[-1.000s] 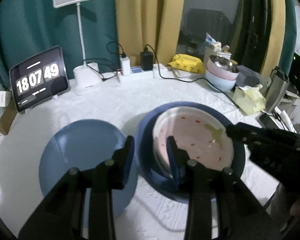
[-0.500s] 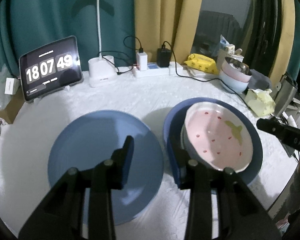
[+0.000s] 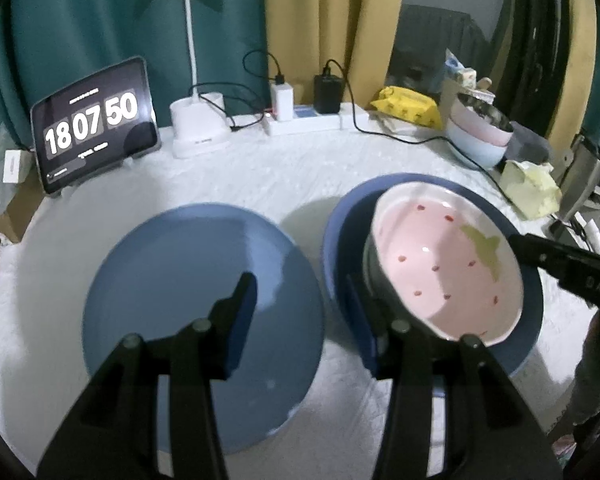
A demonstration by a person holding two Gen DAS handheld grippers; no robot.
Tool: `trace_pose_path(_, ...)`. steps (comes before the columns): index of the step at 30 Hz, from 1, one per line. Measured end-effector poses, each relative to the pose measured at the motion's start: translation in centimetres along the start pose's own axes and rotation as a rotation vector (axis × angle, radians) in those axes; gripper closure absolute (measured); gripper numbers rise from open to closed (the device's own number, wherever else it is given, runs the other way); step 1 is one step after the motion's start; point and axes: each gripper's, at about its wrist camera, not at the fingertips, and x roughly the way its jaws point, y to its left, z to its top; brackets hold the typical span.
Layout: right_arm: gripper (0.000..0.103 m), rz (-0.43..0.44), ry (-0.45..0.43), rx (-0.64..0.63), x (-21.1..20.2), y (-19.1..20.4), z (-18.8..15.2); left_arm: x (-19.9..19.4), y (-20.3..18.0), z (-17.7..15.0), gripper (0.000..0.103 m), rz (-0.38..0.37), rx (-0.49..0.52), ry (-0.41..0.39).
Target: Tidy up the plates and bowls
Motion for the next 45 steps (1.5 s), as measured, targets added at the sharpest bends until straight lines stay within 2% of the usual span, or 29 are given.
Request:
trace_pose_path(4, 0.064, -0.024, 0.007, -0.026, 0.8, 0.3, -0.1, 0.4, -0.6, 0.0, 0.056, 0.018, 0.033, 0.007)
trace_pose_path(9, 0.050, -0.063, -0.015, -0.038, 1.1, 0.2, -0.1, 1.2, -1.0, -0.1, 0.056, 0.032, 0.043, 0.007)
trace_pose_path(12, 0.045, -0.057, -0.011, -0.003, 1.2, -0.5, 0.0, 1.7, -0.5, -0.1, 0.056, -0.003, 0.011, 0.020)
trace_pose_path(18, 0.042, -0.052, -0.019, 0.083, 1.5, -1.0, -0.4, 1.6, -0.3, -0.5, 0.056, -0.016, -0.017, -0.017)
trace_pose_path(23, 0.043, -0.023, -0.014, 0.130, 1.7, -1.2, -0.4, 1.6, -0.3, -0.6, 0.063, -0.051, -0.014, -0.029)
trace_pose_path(28, 0.053, 0.000, -0.031, 0.143, 1.6, -1.1, -0.7, 1.5, -0.8, -0.6, 0.075, -0.060, 0.001, -0.048)
trace_pose_path(31, 0.070, 0.004, -0.041, 0.126, 1.4, -0.4, -0.7, 1.4, -1.5, -0.7, 0.085, -0.051, 0.027, -0.058)
trace_pose_path(33, 0.088, 0.003, -0.045, 0.100, 1.3, 0.4, -0.6, 1.3, -1.9, -0.6, 0.085, -0.031, 0.049, -0.067)
trace_pose_path(34, 0.092, 0.002, -0.045, 0.091, 1.3, 0.7, -0.6, 1.3, -1.9, -0.6, 0.086, -0.033, 0.047, -0.067)
trace_pose_path(45, 0.095, -0.032, -0.040, 0.108, 1.1, 1.6, -0.4, 1.4, -1.5, -0.3, 0.087, -0.059, 0.030, -0.049)
